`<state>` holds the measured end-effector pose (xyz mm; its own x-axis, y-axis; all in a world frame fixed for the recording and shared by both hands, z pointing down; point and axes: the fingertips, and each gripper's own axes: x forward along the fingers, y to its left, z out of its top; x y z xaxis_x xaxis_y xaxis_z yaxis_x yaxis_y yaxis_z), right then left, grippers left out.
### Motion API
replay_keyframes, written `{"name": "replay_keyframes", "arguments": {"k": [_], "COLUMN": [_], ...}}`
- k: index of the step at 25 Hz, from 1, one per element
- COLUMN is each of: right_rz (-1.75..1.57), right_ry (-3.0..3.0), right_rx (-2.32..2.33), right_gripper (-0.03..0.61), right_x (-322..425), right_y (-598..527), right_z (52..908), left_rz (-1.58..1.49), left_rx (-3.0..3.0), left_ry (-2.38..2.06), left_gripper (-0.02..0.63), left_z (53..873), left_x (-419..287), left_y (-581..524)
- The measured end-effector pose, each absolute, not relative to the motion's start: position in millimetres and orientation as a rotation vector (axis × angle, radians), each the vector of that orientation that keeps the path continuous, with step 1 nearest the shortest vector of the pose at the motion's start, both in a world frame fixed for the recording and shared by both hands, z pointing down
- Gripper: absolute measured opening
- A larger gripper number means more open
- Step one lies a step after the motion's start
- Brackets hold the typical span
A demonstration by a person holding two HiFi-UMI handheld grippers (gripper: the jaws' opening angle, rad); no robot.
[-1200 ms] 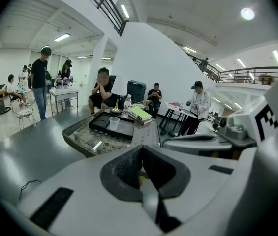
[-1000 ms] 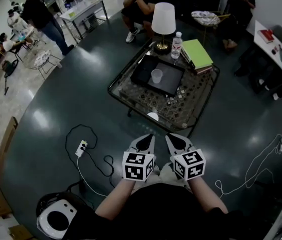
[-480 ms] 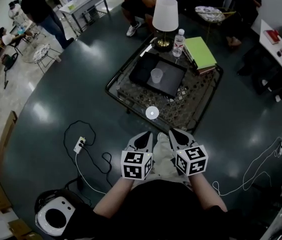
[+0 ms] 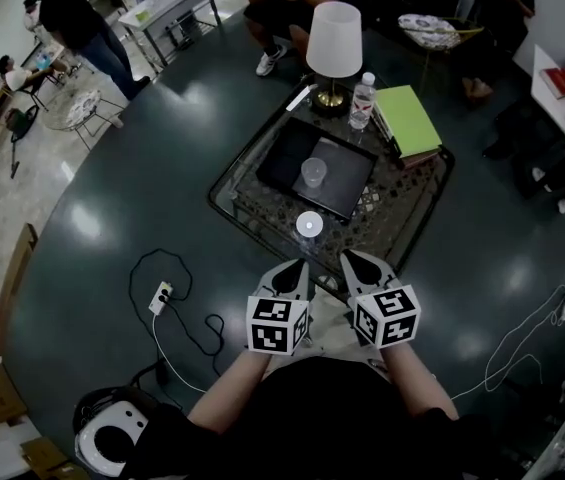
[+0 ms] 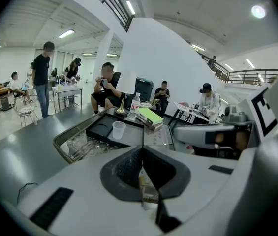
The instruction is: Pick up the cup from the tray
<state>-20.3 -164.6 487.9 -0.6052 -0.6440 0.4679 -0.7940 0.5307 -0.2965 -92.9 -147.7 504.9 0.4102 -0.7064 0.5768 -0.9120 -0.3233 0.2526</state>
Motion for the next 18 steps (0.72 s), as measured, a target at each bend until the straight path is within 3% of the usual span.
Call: {"name": "replay_keyframes", "arguments": {"k": [16, 18], "right_rz": [0.781, 0.797], "right_ry": [-2.404, -2.395], "right_rx": [1.146, 1.136], "right_gripper": [0.011, 0.011], "right_x": [-11.4, -11.1], "right_y": [-235.6, -240.9], "right_z": [516.2, 523.4], "left_rz": [0.542, 0.548], "left_rx": [2.014, 1.999], "left_ry": [-1.381, -1.380], "left_gripper": [0.015, 0.041], "left_z": [554.0, 563.7], "left_x": [-90.4, -90.7], "left_y": [-238.6, -249.8]}}
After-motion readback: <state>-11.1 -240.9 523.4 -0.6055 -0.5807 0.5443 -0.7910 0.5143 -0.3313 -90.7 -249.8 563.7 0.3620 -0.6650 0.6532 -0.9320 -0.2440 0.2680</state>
